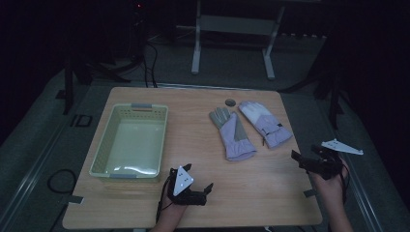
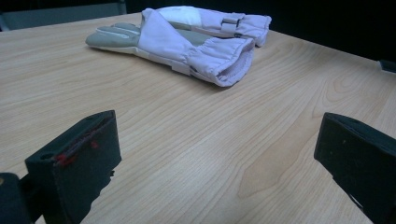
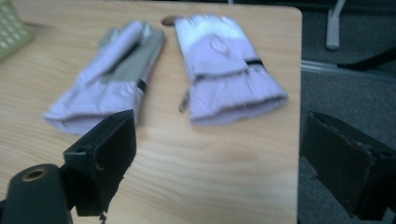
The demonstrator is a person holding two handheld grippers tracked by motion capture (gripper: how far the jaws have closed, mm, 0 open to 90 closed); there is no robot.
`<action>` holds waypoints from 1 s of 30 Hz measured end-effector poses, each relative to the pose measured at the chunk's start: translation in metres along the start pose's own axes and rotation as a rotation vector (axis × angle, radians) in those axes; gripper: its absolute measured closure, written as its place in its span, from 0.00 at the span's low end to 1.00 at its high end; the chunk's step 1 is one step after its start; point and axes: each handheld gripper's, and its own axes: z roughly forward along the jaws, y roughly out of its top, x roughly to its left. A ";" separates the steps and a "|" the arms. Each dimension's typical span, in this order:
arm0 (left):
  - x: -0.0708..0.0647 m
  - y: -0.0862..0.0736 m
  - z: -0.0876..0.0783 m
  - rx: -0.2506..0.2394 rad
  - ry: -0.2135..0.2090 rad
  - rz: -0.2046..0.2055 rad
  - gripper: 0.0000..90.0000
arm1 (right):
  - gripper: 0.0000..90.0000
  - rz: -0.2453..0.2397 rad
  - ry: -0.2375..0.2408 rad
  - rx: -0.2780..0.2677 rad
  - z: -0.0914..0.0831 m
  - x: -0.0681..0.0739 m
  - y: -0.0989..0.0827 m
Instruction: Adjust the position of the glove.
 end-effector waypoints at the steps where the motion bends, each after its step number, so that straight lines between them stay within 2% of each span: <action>1: 0.000 0.000 0.000 0.000 0.000 0.000 0.01 | 0.12 0.000 0.000 0.000 0.000 0.000 0.000; 2: 0.000 0.000 0.000 -0.001 0.000 0.003 0.01 | 0.12 0.007 0.021 -0.001 -0.001 0.004 0.008; 3: 0.000 0.000 0.000 -0.001 0.000 0.003 0.01 | 0.12 0.007 0.021 -0.001 -0.001 0.004 0.008; 9: 0.001 0.000 0.000 -0.002 -0.002 -0.005 0.01 | 0.12 -0.036 0.048 0.001 0.001 0.017 0.025; 10: 0.001 0.000 0.000 -0.002 -0.003 -0.004 0.01 | 0.12 -0.061 0.066 -0.004 0.001 0.023 0.031; 16: 0.001 0.000 0.000 -0.002 -0.005 -0.009 0.01 | 0.16 -0.078 0.105 -0.003 0.005 0.035 0.047; 19: 0.001 0.000 0.000 -0.003 -0.006 -0.007 0.01 | 0.17 -0.128 0.108 -0.001 0.013 0.043 0.056; 21: 0.001 0.000 0.000 -0.003 -0.008 -0.008 0.01 | 0.23 -0.149 0.102 -0.012 0.017 0.049 0.059; 25: 0.001 0.000 0.000 -0.003 -0.011 -0.008 0.01 | 0.26 -0.161 0.138 -0.010 0.031 0.058 0.065; 30: 0.000 0.000 0.000 -0.002 -0.013 -0.007 0.01 | 0.34 -0.180 0.187 0.021 0.052 0.070 0.073</action>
